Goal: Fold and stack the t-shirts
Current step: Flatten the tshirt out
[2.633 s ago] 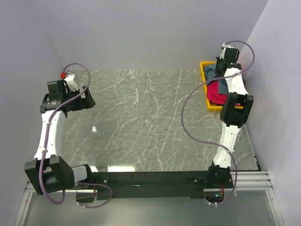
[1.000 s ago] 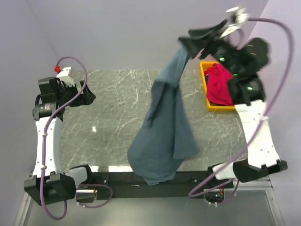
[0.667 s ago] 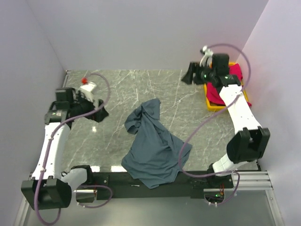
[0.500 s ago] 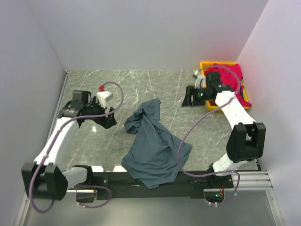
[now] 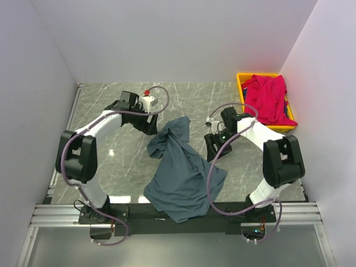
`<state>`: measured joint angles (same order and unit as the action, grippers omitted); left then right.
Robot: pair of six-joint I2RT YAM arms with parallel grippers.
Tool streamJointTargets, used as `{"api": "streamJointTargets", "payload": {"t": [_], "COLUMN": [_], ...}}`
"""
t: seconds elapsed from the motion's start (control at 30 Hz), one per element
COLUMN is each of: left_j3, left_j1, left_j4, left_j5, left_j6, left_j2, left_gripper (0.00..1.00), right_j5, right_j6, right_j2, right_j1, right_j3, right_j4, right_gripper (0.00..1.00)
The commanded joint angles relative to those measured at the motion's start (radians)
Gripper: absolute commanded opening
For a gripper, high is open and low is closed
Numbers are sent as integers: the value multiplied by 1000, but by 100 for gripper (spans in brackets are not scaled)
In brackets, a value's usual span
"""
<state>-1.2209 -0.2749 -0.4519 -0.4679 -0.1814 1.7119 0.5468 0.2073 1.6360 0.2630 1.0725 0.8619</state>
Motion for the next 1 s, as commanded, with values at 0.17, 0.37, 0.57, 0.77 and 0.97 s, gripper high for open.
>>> {"api": "streamJointTargets", "payload": {"t": [0.17,0.37,0.57,0.77,0.97], "left_j3": [-88,-29,-28,38,54], "left_j1": [-26,-20,14,48,-18], "left_j4": [-11,30,32,74,105], "left_j5": [-87,-135,-187,-255,-149], "left_j6": [77,123,135,135,148], "left_j2": [129,127,105,-35,9], "left_gripper": [52,33,18,93,99], "right_j5": [-48,-54,-67,-88,-105], "right_j6": [53,58,46,52,67], "right_j2": [111,203,180,116,93], "right_j1": [131,162,116,44,4], "right_j3": [-6,23,79,141,188], "right_j4": [57,68,92,115,149], "right_gripper": [73,48,0,0,0]}}
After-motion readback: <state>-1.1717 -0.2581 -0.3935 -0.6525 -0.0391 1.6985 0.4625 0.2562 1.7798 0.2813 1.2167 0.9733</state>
